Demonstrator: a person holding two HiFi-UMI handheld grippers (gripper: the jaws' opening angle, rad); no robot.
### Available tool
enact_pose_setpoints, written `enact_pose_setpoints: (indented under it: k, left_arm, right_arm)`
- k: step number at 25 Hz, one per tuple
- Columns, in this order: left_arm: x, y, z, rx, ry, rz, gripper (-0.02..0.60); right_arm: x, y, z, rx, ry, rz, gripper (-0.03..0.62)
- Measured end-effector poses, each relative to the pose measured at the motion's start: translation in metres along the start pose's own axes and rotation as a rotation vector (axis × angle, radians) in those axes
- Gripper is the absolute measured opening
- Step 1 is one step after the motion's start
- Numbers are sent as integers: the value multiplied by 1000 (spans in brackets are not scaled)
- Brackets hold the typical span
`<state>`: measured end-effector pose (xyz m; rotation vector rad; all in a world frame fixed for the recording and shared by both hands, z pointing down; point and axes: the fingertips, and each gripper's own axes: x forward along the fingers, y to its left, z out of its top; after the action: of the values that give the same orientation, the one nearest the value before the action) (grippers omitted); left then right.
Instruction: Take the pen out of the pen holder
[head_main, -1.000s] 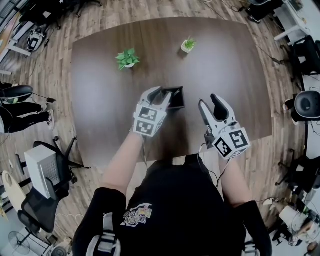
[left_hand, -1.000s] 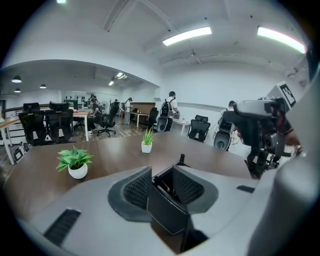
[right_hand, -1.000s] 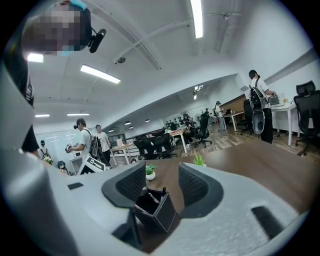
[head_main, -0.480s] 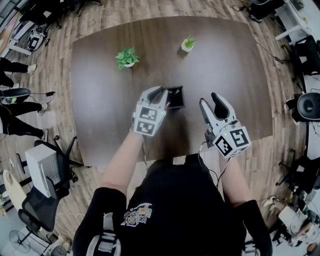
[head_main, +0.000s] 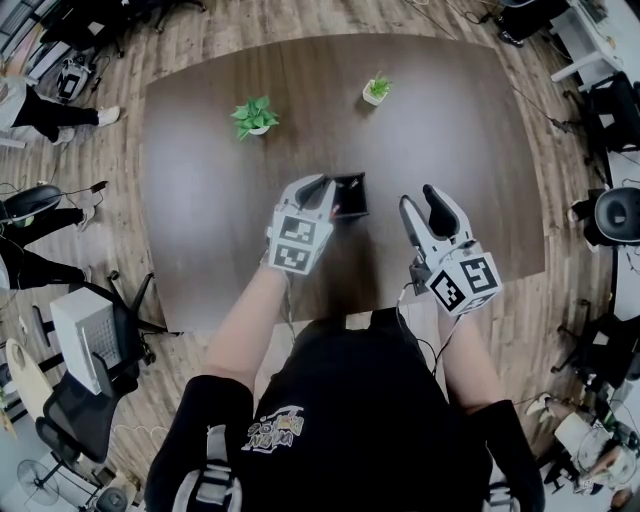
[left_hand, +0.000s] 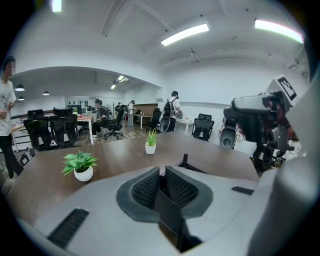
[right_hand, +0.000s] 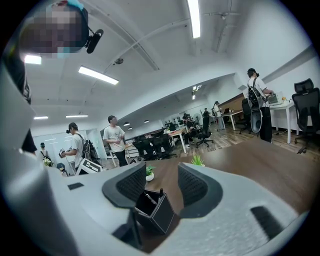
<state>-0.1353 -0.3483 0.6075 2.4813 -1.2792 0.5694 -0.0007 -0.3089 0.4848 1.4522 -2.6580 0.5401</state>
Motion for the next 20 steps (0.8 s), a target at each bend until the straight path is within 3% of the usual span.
enact_pose_setpoints:
  k: [17, 20]
  left_arm:
    - [-25, -6, 37, -23, -127, 21, 26]
    - [-35, -11, 53, -37, -154, 12, 26]
  right_arm:
    - [-8, 7, 4, -13, -26, 15, 182]
    - [-11, 12, 12, -28, -40, 18, 95]
